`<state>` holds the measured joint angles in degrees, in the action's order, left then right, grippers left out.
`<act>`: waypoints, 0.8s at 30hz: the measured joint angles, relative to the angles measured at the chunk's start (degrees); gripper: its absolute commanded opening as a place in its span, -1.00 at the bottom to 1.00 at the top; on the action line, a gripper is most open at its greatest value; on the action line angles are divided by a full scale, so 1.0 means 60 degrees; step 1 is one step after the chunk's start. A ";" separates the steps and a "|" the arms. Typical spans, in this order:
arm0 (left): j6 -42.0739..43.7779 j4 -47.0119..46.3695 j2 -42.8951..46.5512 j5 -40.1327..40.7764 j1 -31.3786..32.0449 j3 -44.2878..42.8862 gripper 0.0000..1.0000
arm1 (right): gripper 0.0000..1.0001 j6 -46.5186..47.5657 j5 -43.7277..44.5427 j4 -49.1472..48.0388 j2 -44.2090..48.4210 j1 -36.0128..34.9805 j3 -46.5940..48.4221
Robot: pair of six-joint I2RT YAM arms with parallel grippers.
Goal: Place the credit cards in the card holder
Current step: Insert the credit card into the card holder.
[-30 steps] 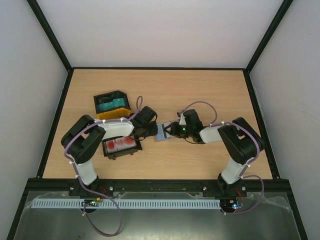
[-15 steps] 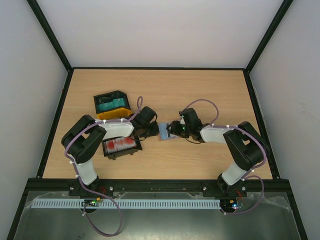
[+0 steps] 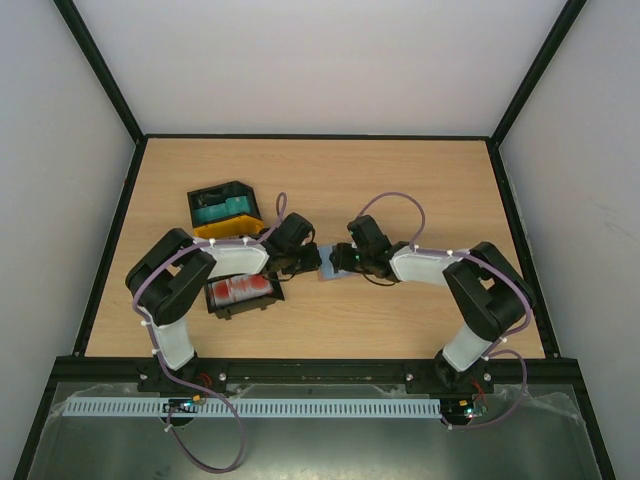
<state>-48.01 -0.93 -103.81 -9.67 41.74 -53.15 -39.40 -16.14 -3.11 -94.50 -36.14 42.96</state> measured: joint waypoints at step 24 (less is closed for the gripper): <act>0.0007 -0.0641 -0.0018 -0.0605 -0.0029 0.0255 -0.47 | 0.25 -0.0419 0.1847 0.1942 0.0681 0.0022 0.0495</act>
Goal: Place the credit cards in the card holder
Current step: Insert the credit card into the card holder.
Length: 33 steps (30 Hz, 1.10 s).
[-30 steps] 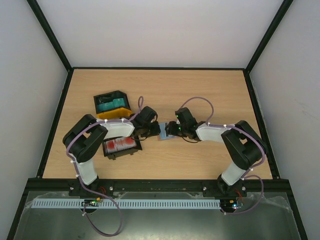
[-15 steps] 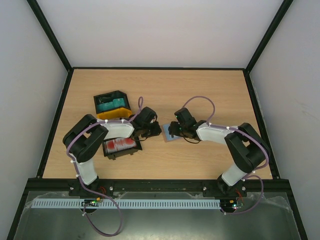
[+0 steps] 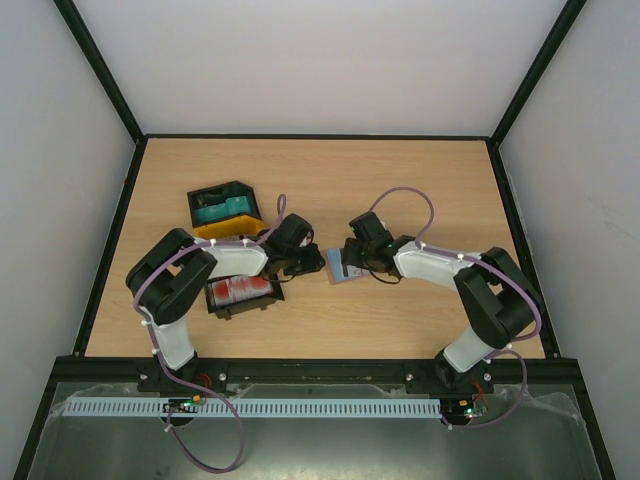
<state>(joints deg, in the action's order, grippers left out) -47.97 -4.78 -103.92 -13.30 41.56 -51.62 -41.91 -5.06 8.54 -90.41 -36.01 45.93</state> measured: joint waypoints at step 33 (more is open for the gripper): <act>0.0055 -0.0481 -0.0251 -0.0455 -0.0018 -0.0011 -0.53 | 0.15 0.0656 -0.2109 -0.1377 -0.0710 0.0321 -0.0091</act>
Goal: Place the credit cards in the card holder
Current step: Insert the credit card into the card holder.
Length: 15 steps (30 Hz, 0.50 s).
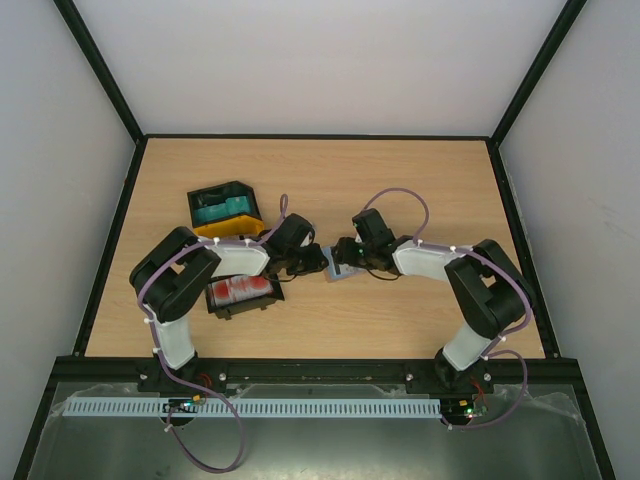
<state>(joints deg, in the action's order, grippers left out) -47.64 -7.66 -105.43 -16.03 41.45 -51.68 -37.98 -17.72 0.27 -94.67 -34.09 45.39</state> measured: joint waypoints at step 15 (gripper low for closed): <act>0.0106 0.0091 -0.0004 0.0138 0.0007 0.0000 -0.63 | 0.14 -0.0029 -0.0922 -0.1126 -0.0375 0.0375 -0.0040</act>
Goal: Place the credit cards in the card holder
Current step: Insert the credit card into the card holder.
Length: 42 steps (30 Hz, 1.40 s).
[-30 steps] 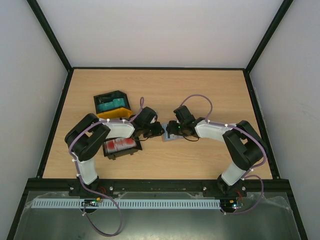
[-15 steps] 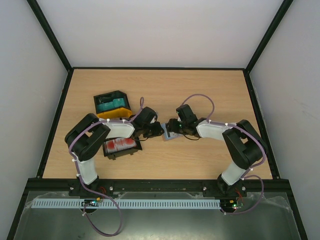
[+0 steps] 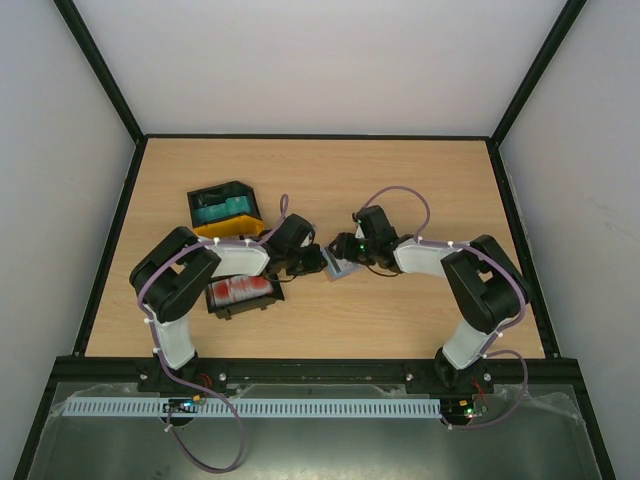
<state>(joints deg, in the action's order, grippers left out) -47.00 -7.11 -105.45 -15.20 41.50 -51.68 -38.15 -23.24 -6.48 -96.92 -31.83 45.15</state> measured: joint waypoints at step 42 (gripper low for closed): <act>0.0197 0.0619 0.1224 0.0783 -0.0062 0.0801 0.09 | -0.96 0.1592 0.6182 0.4025 -0.0616 0.0266 0.2342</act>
<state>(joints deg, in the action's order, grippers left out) -45.82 -3.40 -98.10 -10.50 41.12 -46.87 -28.60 13.85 17.67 -100.62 -30.24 59.20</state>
